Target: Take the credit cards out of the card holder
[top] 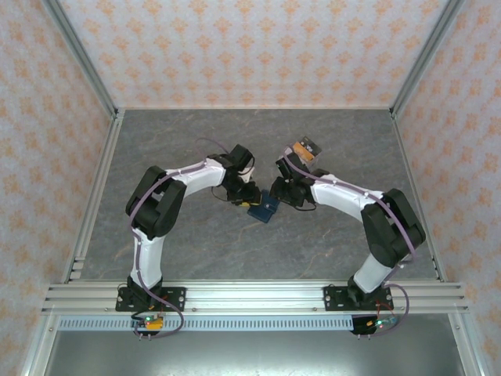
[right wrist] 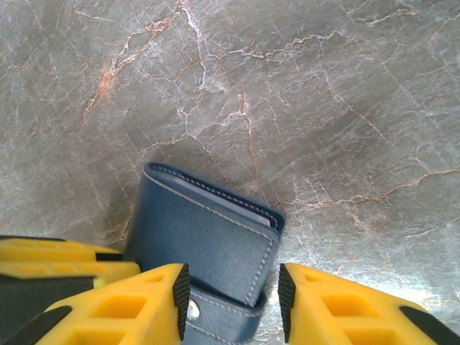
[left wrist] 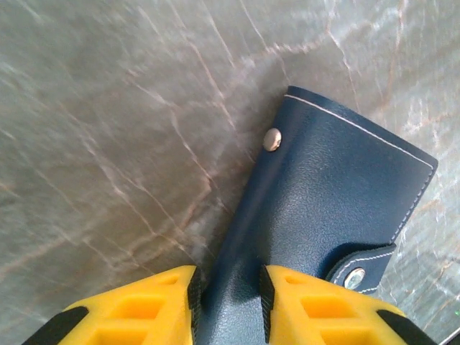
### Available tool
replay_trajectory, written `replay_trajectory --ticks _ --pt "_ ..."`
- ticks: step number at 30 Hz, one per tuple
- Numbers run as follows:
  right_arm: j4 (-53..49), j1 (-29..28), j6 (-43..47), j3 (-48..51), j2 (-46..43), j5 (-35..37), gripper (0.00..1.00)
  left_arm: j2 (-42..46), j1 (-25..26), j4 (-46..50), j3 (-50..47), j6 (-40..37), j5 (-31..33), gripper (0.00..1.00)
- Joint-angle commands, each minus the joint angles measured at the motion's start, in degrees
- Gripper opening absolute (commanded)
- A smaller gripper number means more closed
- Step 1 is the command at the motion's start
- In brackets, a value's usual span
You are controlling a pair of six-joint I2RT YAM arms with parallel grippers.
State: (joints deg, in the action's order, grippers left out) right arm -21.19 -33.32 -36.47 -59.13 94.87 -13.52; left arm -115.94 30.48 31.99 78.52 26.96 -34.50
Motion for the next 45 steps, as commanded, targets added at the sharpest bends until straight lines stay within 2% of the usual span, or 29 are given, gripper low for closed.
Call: replay_trajectory --ticks 1,6,11,14,17,23,32,37,41,45 --pt "-1.8 0.1 -1.5 -1.9 1.5 -1.2 0.38 2.1 1.1 -0.8 -2.6 1.0 -0.6 0.29" --pt "-4.2 -0.1 -0.8 -3.6 4.2 -5.7 0.35 3.2 1.1 -2.0 -3.0 2.1 -0.9 0.28" --pt "-6.3 -0.6 -1.0 -4.0 5.5 -6.0 0.33 2.7 0.9 -0.5 -1.8 2.0 0.0 0.3" --pt "-6.4 -0.6 -1.3 -3.6 6.5 -5.7 0.31 2.3 0.6 -0.4 -1.9 3.2 -0.1 0.39" --pt "-4.9 -0.6 -1.7 -2.9 7.9 -6.3 0.3 2.1 -0.1 -1.8 -2.5 5.0 -2.2 0.45" --pt "0.7 0.7 -1.8 -0.2 9.2 -8.6 0.3 1.9 -1.4 -5.2 -4.6 7.1 -7.3 0.45" --pt "5.8 1.6 -2.6 2.8 9.2 -10.3 0.3 1.7 -1.8 -9.5 -5.4 9.2 -13.6 0.35" --pt "5.3 2.1 -2.1 2.5 7.9 -9.8 0.3 2.7 -2.7 -12.0 -6.5 11.1 -14.1 0.22" --pt "2.3 2.3 -0.2 0.4 5.7 -8.1 0.33 4.0 -3.4 -13.7 -7.8 12.5 -13.8 0.12" --pt "-5.4 2.3 4.6 -4.1 3.4 -3.6 0.39 5.7 -3.8 -16.1 -9.4 13.8 -13.5 0.04"
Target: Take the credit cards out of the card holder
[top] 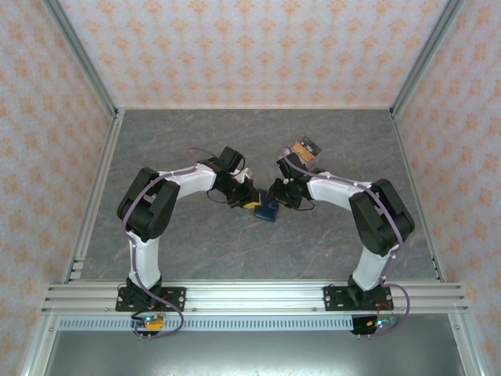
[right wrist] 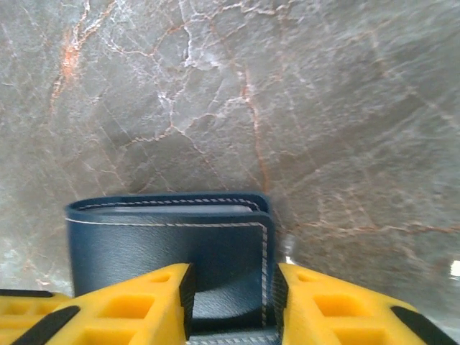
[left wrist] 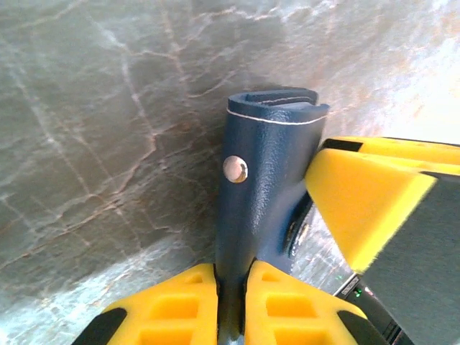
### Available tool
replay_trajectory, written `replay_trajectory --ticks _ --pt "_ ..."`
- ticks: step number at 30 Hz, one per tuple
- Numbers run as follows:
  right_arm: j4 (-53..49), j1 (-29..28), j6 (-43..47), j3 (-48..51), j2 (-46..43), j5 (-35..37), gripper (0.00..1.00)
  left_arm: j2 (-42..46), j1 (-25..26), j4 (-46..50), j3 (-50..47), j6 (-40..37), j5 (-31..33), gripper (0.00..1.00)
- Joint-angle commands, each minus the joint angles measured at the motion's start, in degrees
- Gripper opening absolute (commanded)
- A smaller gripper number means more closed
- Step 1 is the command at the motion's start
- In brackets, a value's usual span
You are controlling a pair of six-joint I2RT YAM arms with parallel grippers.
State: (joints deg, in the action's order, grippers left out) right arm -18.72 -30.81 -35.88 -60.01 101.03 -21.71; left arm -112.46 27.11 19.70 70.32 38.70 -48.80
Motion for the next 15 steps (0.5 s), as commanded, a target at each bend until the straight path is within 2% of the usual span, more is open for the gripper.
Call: replay_trajectory --ticks 1,4,9,15 --pt "-9.5 -0.2 4.8 -4.1 -3.0 5.0 0.4 2.4 -0.5 -4.1 -1.3 2.2 0.9 0.03" --pt "-11.9 -0.3 5.9 -5.6 -3.3 3.3 0.43 2.7 -0.6 -4.2 -1.3 2.4 1.2 0.03" --pt "-10.6 -1.0 4.4 -5.5 -2.6 -1.6 0.45 2.7 -0.6 -3.9 -1.0 2.6 1.7 0.02" --pt "-10.8 -2.4 4.3 -7.4 -0.4 -2.0 0.44 2.7 -0.6 -3.6 -0.8 2.6 1.5 0.01"
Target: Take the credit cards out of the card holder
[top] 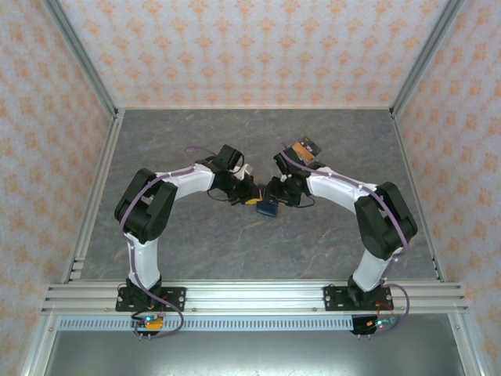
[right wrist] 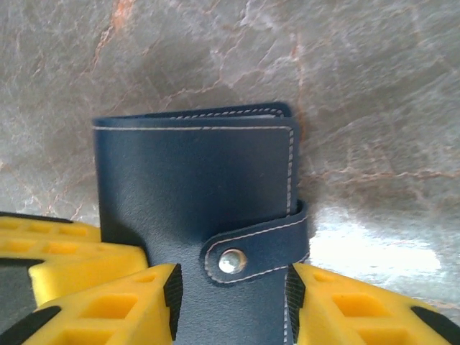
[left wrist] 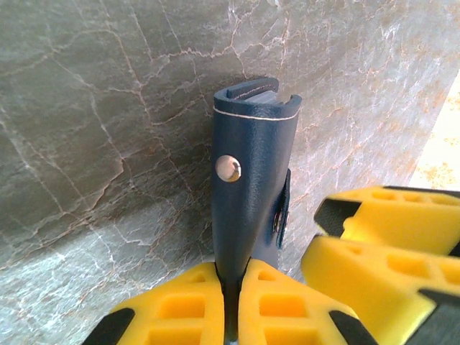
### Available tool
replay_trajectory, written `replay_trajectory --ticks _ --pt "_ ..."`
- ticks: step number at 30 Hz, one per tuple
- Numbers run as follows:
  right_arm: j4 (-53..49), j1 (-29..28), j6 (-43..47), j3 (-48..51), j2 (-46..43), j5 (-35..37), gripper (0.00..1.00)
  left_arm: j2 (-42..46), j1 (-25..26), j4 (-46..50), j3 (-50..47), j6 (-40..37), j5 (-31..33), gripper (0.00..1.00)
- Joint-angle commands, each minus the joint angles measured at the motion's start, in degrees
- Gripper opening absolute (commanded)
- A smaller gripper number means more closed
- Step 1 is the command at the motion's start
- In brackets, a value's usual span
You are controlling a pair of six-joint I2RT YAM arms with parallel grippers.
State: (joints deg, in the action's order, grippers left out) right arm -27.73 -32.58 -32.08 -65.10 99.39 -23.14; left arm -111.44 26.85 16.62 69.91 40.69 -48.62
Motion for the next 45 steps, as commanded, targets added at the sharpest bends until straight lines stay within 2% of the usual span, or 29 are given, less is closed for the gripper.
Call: replay_trajectory --ticks 1,20,29,35,39,42,45 --pt "-1.9 -0.8 0.6 -2.6 1.8 -0.8 0.44 1.7 -0.4 -0.6 -0.4 0.7 1.2 0.0" --pt "-7.1 -1.3 0.6 -4.8 5.2 7.1 0.31 3.4 -0.3 0.0 -0.4 0.6 2.1 0.0" --pt "-9.2 -1.3 -1.5 -4.5 4.8 14.2 0.18 4.2 -0.5 6.2 0.6 -1.6 8.3 0.0" --pt "-8.3 -1.2 -2.9 -4.1 4.9 15.9 0.12 4.8 -0.4 8.1 0.9 -1.9 11.0 0.0" --pt "-8.1 -1.1 -2.9 -4.5 5.0 15.3 0.13 4.6 -0.4 8.6 1.1 -2.0 11.1 0.0" --pt "-6.9 -1.1 -2.7 -4.7 4.9 13.8 0.19 4.5 -0.5 9.8 1.8 -2.2 12.4 0.0" --pt "-4.7 -1.1 -2.1 -5.0 5.3 10.6 0.26 4.6 -0.4 11.5 2.7 -2.2 14.1 0.27"
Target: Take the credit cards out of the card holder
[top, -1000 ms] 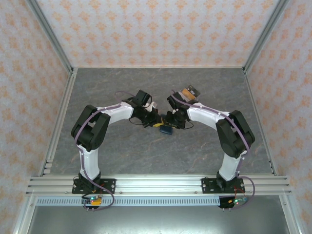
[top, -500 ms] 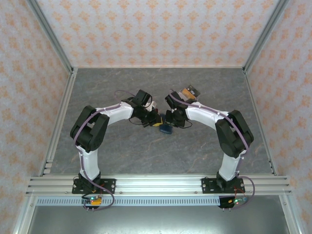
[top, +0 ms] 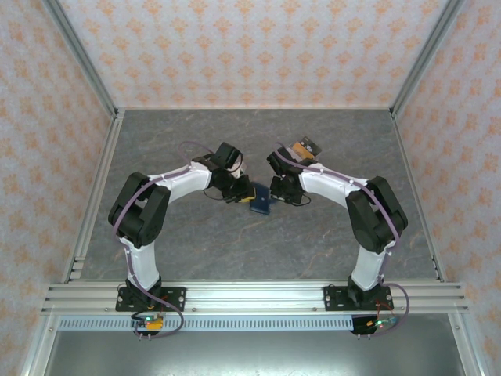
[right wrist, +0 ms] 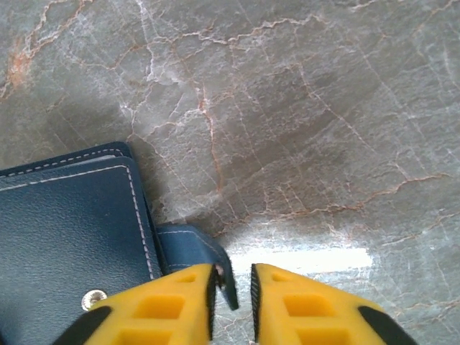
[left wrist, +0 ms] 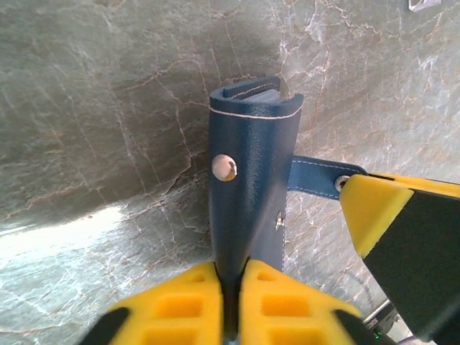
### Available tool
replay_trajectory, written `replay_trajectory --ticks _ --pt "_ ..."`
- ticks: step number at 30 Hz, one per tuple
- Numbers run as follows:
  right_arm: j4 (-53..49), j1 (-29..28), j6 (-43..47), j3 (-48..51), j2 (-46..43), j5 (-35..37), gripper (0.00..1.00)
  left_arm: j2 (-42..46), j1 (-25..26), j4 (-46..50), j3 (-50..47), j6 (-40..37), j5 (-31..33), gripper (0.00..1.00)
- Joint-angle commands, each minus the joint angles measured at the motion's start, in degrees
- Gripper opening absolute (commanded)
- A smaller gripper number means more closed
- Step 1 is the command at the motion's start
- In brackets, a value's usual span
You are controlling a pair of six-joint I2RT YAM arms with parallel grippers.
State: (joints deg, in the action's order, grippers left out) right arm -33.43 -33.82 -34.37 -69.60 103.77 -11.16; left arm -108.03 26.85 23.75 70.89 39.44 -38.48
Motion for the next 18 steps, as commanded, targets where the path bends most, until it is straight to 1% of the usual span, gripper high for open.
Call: replay_trajectory --ticks 1,2,3,5,6,10,13,15,18 --pt "1.6 0.2 0.3 -0.7 1.2 -2.3 0.27 1.2 -0.5 5.0 2.2 -0.9 4.8 0.36" --pt "2.0 0.2 0.4 -0.9 1.5 -3.0 0.28 1.4 -0.4 5.7 2.5 -0.8 5.9 0.46" --pt "2.2 0.2 0.4 -1.1 1.9 -3.4 0.28 1.7 -0.5 6.2 2.8 -0.8 7.1 0.53" --pt "2.2 0.2 0.6 -1.8 2.8 -3.4 0.28 2.7 -0.7 7.3 3.4 -0.6 10.1 0.63" --pt "2.2 0.2 0.7 -1.9 3.1 -3.4 0.28 3.2 -1.0 7.8 3.6 -0.5 11.5 0.67" --pt "3.3 0.2 1.2 -2.1 3.7 -4.5 0.26 5.6 -2.7 9.5 3.6 -0.2 17.5 0.79" --pt "3.5 0.4 1.6 -2.3 4.0 -4.8 0.21 7.7 -4.0 10.2 2.7 0.0 21.4 0.87" --pt "3.5 0.4 1.8 -2.3 3.8 -4.9 0.19 9.3 -4.8 10.7 1.9 0.0 23.8 0.92" --pt "3.8 0.0 3.0 -3.0 2.5 -4.9 0.18 11.7 -6.0 11.6 0.7 -0.5 26.8 0.98"
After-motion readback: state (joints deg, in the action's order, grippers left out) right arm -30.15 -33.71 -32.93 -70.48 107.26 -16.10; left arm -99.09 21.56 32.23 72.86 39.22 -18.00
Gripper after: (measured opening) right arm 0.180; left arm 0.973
